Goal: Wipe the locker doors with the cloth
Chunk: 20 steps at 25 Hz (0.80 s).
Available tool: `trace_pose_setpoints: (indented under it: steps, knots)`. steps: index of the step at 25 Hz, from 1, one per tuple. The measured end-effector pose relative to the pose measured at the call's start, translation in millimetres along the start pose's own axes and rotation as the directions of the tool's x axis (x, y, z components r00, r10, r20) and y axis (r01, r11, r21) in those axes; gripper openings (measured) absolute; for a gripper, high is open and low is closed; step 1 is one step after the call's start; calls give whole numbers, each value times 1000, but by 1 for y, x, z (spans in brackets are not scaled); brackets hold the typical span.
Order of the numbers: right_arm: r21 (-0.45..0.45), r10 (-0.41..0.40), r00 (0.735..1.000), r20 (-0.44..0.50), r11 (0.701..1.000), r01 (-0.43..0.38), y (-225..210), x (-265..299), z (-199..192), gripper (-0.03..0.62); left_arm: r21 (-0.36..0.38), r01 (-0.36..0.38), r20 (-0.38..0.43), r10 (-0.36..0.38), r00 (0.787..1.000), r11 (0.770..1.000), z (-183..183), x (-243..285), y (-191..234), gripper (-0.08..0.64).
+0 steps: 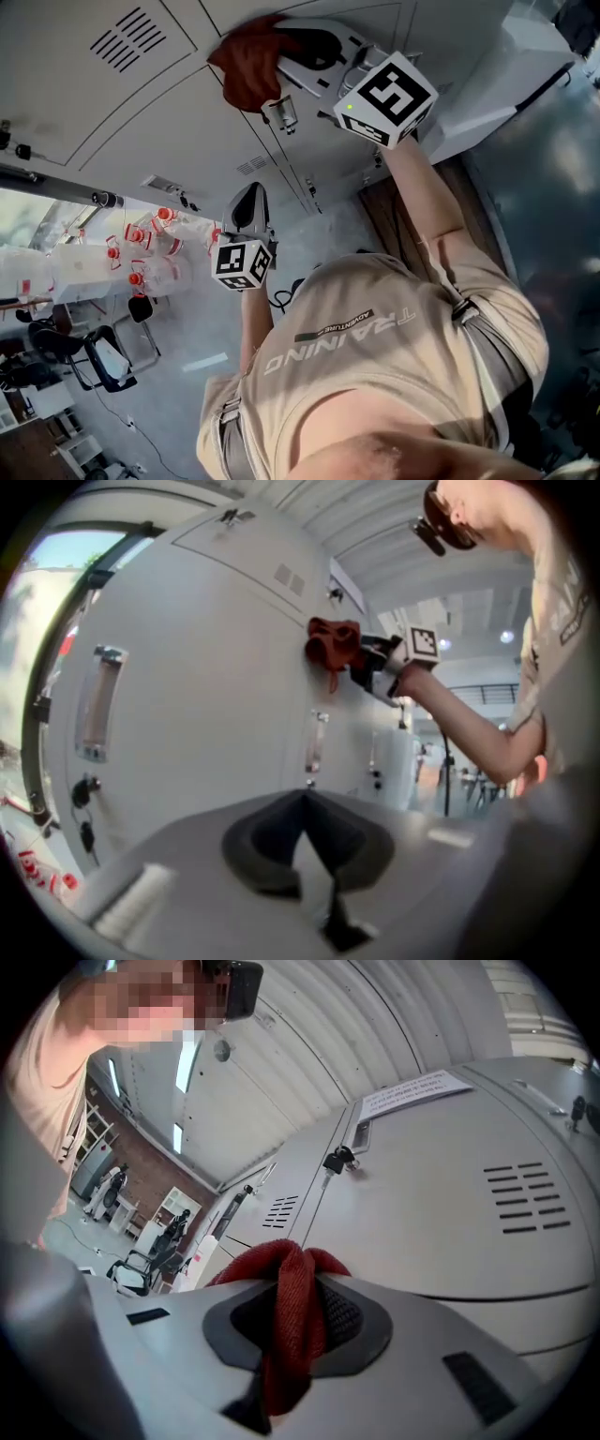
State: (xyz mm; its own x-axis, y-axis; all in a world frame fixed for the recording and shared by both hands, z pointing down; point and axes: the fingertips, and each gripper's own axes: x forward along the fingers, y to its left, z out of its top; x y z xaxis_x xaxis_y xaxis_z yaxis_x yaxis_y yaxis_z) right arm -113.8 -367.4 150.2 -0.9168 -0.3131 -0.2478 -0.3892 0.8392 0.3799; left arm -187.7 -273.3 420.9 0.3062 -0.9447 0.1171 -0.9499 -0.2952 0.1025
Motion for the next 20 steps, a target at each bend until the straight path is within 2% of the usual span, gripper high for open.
trace_pose_setpoints:
  steps: [4, 9, 12, 16, 20]
  knots:
    - [68, 11, 1000, -3, 998, -11, 4, -7, -24, 46, -53, -62, -16, 61, 998, 997, -16, -14, -1, 5]
    - [150, 1, 997, -81, 989, 12, 18, -23, -77, 46, -78, -50, -64, 45, 997, 996, -34, -23, -12, 5]
    - [239, 15, 989, -150, 971, 22, 32, -35, -123, 46, -71, -54, -71, 49, 996, 996, -36, -25, -10, 5]
    - [386, 20, 982, -186, 921, 55, 49, -48, -175, 46, -38, -38, -81, 34, 996, 999, -38, -22, -9, 5]
    - [393, 34, 955, -294, 915, 88, 70, -59, -226, 46, -47, -16, -88, 12, 996, 999, -41, -22, -9, 5]
